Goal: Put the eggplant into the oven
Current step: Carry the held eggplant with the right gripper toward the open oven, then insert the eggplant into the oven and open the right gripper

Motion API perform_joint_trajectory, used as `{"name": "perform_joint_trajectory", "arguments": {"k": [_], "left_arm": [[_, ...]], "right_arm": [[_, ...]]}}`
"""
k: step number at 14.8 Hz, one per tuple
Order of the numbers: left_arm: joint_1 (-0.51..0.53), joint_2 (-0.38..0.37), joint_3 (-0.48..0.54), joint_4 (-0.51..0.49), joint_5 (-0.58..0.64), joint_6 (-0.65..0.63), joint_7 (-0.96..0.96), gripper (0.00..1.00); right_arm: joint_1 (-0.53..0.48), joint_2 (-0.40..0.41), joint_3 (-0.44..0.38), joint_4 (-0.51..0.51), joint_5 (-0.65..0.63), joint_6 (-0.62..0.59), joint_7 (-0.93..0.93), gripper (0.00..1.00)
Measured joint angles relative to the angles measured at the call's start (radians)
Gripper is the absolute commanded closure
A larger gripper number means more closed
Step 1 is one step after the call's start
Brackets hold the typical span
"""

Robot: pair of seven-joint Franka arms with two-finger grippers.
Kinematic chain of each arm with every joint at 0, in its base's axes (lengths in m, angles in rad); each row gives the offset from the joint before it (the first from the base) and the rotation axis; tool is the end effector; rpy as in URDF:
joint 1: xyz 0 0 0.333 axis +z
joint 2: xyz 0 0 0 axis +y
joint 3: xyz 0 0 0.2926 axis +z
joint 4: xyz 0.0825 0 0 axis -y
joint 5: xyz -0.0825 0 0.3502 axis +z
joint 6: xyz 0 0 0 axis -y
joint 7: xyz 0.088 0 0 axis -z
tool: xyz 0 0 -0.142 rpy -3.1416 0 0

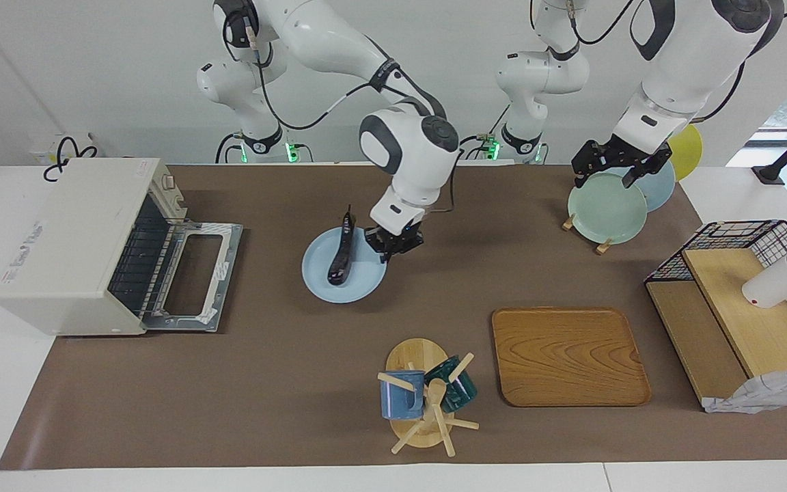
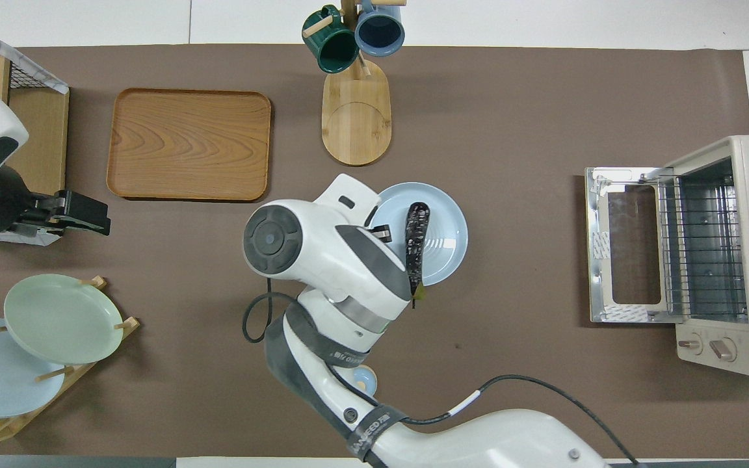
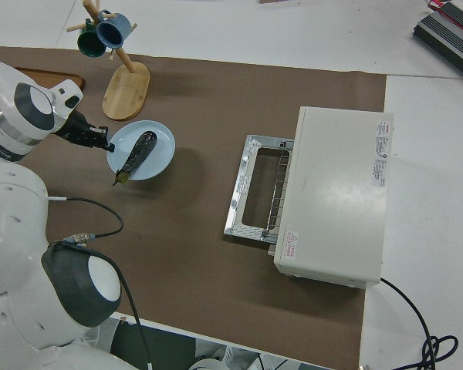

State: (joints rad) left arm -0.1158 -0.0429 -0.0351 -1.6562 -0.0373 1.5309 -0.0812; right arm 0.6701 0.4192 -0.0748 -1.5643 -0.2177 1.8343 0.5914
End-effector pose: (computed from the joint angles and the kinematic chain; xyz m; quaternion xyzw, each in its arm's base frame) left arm 0.4928 -0.0807 0.5477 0.9984 -0.0347 -0.0430 0.0130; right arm 0.5209 0.3285 0.3521 0.9895 0.0400 0.0047 0.1389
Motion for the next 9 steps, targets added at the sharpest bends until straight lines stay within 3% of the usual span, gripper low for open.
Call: {"name": "perform_joint_trajectory", "arguments": {"k": [6,9], "left_arm": [[-0.001,0.000,0.000,0.000,0.024,0.005,0.000,0.00],[-0.001,0.000,0.000,0.000,0.025,0.005,0.000,0.00]], "right_arm": [[-0.247,-0.290,-0.003,-0.285,-0.027,-0.038,-0.241,1.00],[-0.344,-0.354,-0.002,-0.354,-0.042,-0.041,-0.350,1.00]]}}
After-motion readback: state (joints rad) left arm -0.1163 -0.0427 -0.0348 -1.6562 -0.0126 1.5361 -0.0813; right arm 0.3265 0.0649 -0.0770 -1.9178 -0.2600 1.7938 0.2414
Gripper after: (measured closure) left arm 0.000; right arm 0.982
